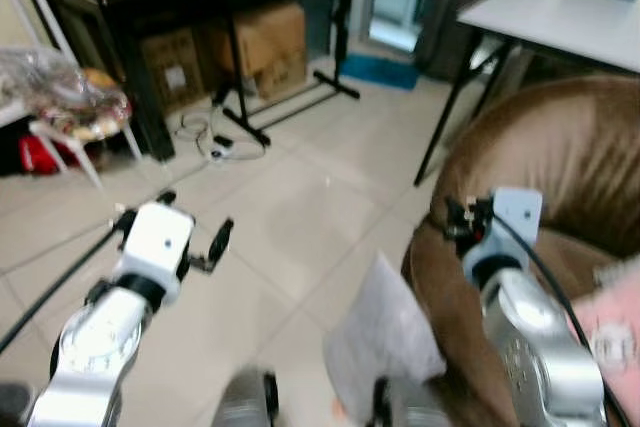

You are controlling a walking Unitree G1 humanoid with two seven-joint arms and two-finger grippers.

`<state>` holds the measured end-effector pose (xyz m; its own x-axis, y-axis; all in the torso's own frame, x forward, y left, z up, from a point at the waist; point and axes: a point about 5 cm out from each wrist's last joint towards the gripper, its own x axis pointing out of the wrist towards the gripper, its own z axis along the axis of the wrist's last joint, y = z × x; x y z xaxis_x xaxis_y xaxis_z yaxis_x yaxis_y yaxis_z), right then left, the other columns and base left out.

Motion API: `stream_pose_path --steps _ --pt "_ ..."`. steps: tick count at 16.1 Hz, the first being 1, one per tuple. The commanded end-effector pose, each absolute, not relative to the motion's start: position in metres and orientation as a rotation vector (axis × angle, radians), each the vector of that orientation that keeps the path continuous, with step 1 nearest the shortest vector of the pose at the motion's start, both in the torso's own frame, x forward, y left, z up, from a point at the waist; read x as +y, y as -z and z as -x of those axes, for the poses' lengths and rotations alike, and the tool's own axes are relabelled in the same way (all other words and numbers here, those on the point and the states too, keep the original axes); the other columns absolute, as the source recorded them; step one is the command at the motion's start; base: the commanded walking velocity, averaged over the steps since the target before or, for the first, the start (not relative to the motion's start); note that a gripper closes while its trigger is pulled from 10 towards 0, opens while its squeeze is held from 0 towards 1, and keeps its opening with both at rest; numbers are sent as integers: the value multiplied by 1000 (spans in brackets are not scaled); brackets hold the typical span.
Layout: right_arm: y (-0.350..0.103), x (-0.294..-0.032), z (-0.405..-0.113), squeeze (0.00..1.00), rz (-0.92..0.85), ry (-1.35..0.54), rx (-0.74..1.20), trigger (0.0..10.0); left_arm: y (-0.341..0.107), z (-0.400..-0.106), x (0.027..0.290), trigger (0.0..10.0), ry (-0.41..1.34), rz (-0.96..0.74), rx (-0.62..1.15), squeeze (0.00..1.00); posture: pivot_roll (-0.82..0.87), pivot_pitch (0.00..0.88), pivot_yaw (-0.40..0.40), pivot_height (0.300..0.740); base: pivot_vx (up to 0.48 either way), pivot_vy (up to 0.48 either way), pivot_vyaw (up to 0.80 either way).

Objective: Move the pillow to the sofa from floor

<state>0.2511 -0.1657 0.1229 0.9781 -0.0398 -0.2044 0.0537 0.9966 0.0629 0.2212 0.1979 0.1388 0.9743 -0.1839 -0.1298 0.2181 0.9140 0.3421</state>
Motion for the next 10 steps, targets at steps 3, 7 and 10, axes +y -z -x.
stream_pose_path --steps 3,7,10 --pt "-121 -169 -251 0 -51 53 205 10000 -137 -220 200 10000 172 -302 88 0 4 0 -10 577 0 0 0" --pt "-124 -162 -253 0 -43 2 188 10000 -137 -221 204 10000 148 -288 82 0 1 0 -12 564 0 0 0" --pt "-118 -161 -252 0 -23 -8 214 10000 -135 -220 206 10000 146 -274 84 0 1 0 -13 564 0 0 0"
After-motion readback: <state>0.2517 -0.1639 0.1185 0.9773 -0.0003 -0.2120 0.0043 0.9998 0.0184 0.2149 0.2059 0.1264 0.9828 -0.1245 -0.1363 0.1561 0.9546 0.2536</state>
